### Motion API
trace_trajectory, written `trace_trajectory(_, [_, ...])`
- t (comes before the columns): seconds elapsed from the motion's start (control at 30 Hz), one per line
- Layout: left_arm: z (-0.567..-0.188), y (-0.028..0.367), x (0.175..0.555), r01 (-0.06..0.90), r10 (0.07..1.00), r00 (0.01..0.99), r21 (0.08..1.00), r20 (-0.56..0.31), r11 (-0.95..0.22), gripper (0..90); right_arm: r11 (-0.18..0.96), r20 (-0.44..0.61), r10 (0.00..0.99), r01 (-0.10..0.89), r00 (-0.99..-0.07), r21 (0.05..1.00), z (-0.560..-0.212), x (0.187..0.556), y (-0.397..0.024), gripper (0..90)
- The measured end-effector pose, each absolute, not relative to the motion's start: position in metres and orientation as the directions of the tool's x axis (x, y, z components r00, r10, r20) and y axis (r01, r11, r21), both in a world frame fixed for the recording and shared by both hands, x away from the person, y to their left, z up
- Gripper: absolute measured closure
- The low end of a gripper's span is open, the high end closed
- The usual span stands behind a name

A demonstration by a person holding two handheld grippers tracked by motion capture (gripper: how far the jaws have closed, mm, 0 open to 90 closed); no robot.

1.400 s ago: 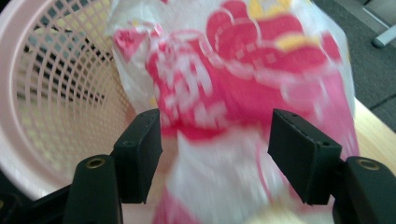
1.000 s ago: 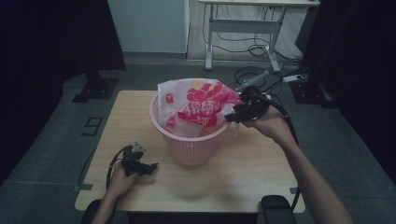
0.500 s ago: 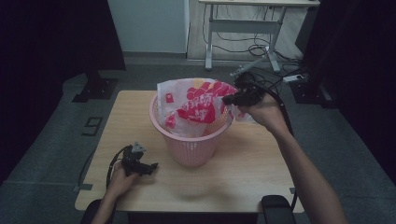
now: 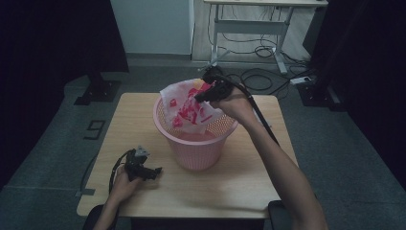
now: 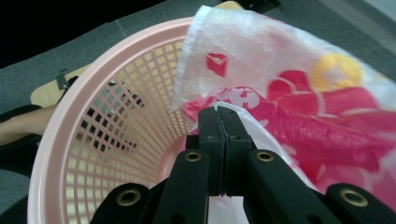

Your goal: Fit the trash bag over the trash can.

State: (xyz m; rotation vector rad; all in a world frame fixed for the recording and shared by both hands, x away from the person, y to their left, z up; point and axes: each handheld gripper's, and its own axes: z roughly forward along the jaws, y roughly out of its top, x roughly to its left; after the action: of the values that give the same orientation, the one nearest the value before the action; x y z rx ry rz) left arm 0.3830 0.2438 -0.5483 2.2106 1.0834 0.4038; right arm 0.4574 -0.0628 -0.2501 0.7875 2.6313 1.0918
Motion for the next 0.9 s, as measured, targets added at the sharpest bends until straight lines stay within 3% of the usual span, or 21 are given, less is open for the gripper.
trace_trajectory(0.53, [-0.548, 0.244, 0.383, 0.595, 0.79, 0.613, 0.662, -0.005, -0.456, 0.0, 0.657, 0.108, 0.522, 0.48, -0.846, 0.581, -0.321, 0.489, -0.001, 87.7])
trace_trajectory(0.6, [-0.548, 0.244, 0.383, 0.595, 0.79, 0.613, 0.662, -0.007, -0.456, 0.0, 0.68, 0.091, 0.531, 0.488, -0.843, 0.547, -0.333, 0.492, 0.003, 74.9])
trace_trajectory(0.67, [-0.548, 0.244, 0.383, 0.595, 0.79, 0.613, 0.662, -0.005, -0.456, 0.0, 0.681, 0.081, 0.528, 0.479, -0.845, 0.554, -0.332, 0.49, 0.004, 56.5])
trace_trajectory(0.73, [-0.548, 0.244, 0.383, 0.594, 0.789, 0.614, 0.66, -0.004, -0.459, 0.0, 0.676, 0.089, 0.514, 0.466, -0.853, 0.571, -0.325, 0.486, 0.003, 46.1])
trace_trajectory(0.9, [-0.548, 0.244, 0.383, 0.595, 0.79, 0.613, 0.662, -0.007, -0.456, 0.0, 0.656, 0.069, 0.481, 0.411, -0.874, 0.633, -0.295, 0.473, -0.01, 37.0])
